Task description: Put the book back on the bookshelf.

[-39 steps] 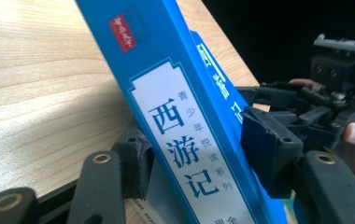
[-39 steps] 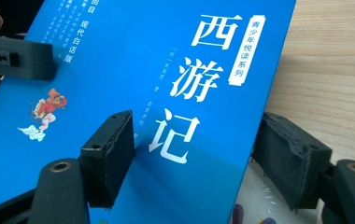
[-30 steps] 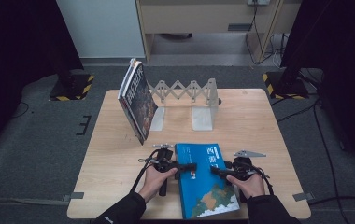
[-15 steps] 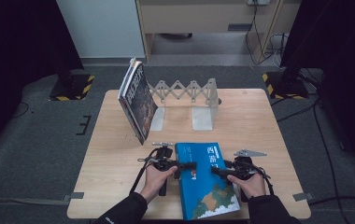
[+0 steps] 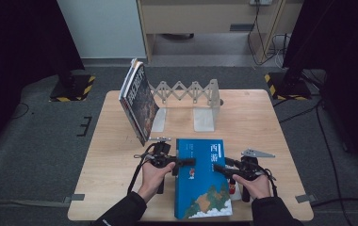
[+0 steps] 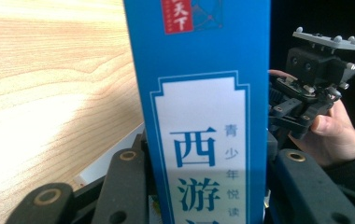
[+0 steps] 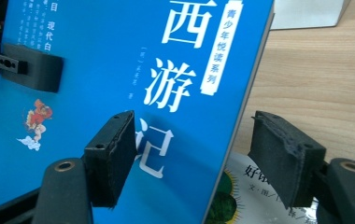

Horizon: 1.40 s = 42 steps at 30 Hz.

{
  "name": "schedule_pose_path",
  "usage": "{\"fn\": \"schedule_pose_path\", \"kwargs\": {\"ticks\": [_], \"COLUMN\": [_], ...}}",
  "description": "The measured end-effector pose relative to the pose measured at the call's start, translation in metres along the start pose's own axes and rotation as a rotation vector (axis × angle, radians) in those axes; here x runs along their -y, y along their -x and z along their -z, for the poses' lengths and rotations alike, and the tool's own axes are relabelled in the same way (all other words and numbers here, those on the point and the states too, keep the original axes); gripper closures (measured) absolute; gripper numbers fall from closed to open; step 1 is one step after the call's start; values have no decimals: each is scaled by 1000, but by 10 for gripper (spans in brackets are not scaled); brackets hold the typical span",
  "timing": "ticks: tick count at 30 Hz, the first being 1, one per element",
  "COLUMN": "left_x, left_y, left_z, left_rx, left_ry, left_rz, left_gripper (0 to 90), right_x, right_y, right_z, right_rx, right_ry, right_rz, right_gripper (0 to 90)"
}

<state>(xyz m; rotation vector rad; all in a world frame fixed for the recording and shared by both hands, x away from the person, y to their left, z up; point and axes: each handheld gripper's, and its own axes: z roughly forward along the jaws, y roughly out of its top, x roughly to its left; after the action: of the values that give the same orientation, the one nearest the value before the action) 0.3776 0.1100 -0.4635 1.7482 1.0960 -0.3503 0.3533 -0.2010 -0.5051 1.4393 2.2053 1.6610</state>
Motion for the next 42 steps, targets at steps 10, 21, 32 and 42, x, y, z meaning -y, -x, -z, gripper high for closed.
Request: {"fn": "schedule_pose_path", "kwargs": {"ticks": [10, 21, 32, 42], "left_x": [-9, -22, -38, -52], "left_y": [10, 25, 39, 36], "left_z": [16, 42, 84, 108], "left_rx": [-5, 1, -79, -214], "left_ry": [25, 79, 206, 268], "left_rz": [-31, -67, -146, -168], "left_gripper": [612, 614, 614, 613], "right_x": [-3, -6, -7, -2], "right_y": [4, 16, 31, 47], "right_z": [6, 20, 34, 41], "right_rx": [0, 71, 188, 377], "right_ry": [38, 65, 62, -29], "right_rz": [-24, -18, 9, 77], "right_gripper": [306, 311, 305, 246]}}
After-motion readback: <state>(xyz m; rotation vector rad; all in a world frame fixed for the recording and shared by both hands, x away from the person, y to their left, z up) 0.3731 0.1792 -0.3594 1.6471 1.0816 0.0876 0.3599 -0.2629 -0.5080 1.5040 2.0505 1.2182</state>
